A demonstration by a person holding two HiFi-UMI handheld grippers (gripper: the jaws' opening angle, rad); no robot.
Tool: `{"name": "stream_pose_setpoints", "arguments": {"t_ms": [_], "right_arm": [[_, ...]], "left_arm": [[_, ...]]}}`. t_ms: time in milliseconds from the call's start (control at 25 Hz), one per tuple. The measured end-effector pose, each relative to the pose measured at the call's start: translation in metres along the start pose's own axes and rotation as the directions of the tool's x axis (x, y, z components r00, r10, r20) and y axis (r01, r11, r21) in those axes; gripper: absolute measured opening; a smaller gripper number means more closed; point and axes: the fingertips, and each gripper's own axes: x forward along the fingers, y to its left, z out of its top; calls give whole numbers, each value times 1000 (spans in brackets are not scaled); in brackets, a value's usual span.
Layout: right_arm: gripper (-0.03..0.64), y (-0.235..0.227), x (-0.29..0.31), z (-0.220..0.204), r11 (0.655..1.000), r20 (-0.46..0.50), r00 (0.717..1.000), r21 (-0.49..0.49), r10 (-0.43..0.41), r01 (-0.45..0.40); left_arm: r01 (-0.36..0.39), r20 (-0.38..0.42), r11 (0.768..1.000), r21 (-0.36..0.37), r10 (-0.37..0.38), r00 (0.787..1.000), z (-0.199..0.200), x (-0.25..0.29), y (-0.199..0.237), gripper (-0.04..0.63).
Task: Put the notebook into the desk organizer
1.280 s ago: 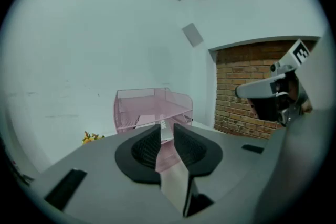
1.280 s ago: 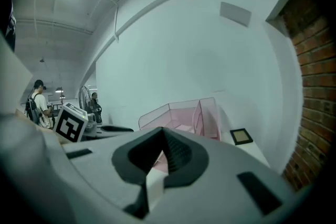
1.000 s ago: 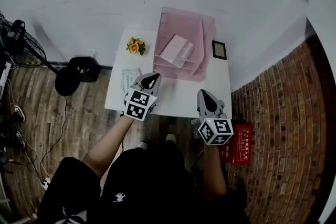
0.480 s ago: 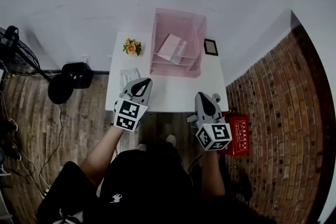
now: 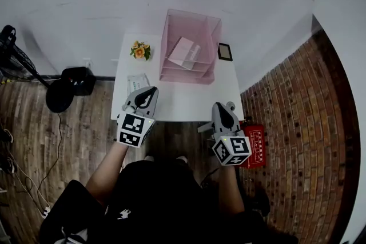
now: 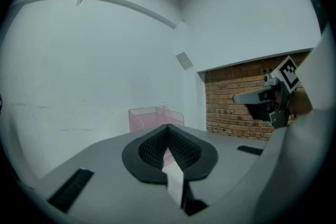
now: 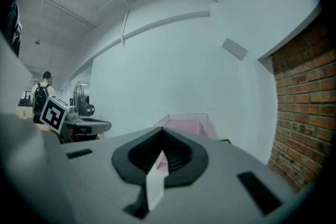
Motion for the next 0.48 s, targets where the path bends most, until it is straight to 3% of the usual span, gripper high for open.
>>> {"name": "stream_pose_setpoints", "arguments": {"t_ms": [160,480], "right_arm": [[2,-7,-5,2,1000,14,1000,4,-18,18],[2,-10,2,3,1000,17,1000,19,-9,8]], "left_arm": [[-10,2,1000,-28,10,1000,-5,0,3,3],[-34,27,999,3,34,999,5,5,5,3]]}}
